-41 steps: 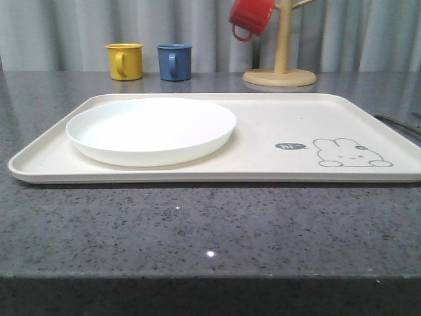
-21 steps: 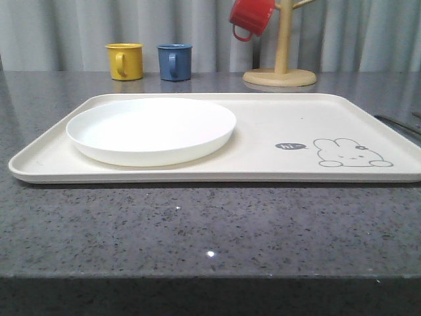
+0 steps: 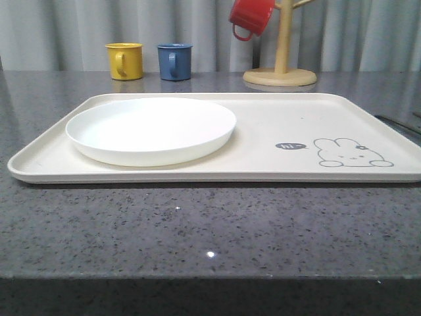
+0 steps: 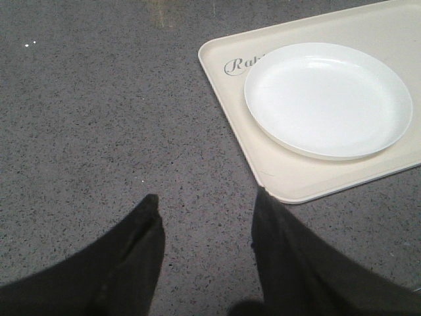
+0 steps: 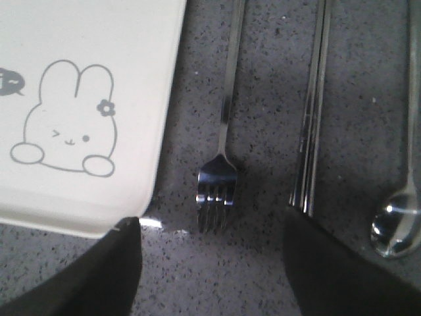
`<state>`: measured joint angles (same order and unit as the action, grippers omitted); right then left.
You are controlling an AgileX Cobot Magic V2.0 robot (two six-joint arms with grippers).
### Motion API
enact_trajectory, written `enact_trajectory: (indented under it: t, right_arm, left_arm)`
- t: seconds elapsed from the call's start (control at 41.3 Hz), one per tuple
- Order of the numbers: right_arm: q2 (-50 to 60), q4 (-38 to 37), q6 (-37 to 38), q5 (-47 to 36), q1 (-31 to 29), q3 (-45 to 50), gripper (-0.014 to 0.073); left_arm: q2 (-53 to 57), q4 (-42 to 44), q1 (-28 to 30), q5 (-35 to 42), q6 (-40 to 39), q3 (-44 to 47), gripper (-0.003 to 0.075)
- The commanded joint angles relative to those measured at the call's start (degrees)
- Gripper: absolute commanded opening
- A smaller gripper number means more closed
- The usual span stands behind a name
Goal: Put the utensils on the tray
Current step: 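Move the right gripper over the fork and grasp it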
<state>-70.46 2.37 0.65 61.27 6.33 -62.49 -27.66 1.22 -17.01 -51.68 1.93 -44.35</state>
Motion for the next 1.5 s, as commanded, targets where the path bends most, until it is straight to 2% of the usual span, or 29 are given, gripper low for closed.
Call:
enact_trajectory:
  t: [0.0,0.242,0.436,0.509,0.727,0.945,1.212,1.478]
  right_arm:
    - [-3.8,-1.6,-0.1,-0.7,0.0,-4.5,0.0487]
    - [-13.3,-4.1,2.5,0.7,0.0,-9.1,0.0479]
    - [-17.1,-4.2,2.5,-2.3,0.0,-9.1,0.0356]
    - [-18.3,-4.2,2.5,-3.7,0.0,-9.1,0.0338]
    - [-19.9,-4.0,2.5,-4.9,0.0,-9.1,0.0337]
    - [-19.9,-4.0,2.5,-4.8,0.0,-9.1,0.0246]
    - [-19.9,-4.0,2.5,-2.4,0.0,-9.1,0.0241]
    - [-19.9,-3.3,2.5,-1.7,0.0,-9.1,0.0085]
  left_arm:
    - [-0.5,-0.1,-0.4,4.2,-0.5,-1.4,0.0313]
    - [-0.5,-0.1,-0.4,4.2,-0.5,-1.4,0.0313]
    - [-0.5,-0.1,-0.4,4.2,-0.5,-1.4,0.0313]
    - [-0.5,-0.1,-0.4,4.2,-0.5,-1.4,0.0313]
    - [-0.5,-0.1,-0.4,4.2,-0.5,-1.4,0.0313]
    - [-0.5,-0.1,-0.4,4.2,-0.5,-1.4,0.0313]
    - [-0.5,-0.1,-0.4,4.2,-0.5,-1.4,0.0313]
    - [-0.5,-0.1,-0.4,4.2,-0.5,-1.4,0.0313]
